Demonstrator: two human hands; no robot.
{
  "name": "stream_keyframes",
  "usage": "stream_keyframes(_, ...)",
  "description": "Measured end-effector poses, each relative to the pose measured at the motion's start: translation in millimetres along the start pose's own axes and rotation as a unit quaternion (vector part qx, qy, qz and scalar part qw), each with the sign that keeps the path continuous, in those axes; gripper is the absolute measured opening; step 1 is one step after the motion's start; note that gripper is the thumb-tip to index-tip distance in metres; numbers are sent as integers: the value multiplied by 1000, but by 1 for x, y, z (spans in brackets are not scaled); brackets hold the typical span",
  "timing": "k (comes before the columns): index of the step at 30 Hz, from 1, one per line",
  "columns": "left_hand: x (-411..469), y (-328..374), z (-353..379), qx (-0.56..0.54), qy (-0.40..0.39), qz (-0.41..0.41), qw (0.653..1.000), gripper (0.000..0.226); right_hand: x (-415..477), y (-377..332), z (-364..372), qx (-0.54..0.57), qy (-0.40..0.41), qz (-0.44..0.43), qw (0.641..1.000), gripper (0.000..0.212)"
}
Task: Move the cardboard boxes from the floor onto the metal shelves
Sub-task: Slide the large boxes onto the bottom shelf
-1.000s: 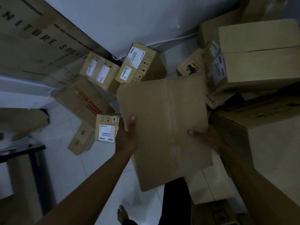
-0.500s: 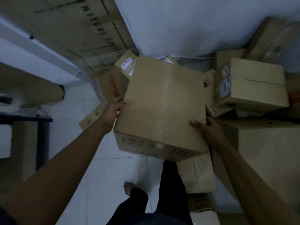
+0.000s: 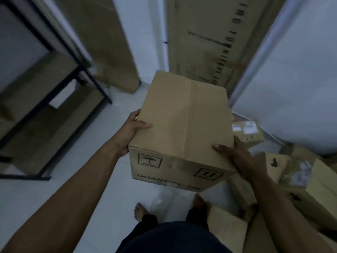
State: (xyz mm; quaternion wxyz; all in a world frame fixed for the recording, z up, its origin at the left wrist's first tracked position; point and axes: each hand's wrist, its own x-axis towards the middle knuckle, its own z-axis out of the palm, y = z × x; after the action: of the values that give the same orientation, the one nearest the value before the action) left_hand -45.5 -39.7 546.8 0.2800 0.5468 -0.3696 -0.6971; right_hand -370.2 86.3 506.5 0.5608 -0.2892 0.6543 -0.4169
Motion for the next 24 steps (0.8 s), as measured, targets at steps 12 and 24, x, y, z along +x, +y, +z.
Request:
stream_keyframes(12,-150,-26,-284,-172,193,75,963,76,32,-73,307,-135,-268,-60,952,84)
stream_keyframes(24,-91,5,-403,-252,263,151,919,79,155,-158,474,-196,-385,-89,897,95)
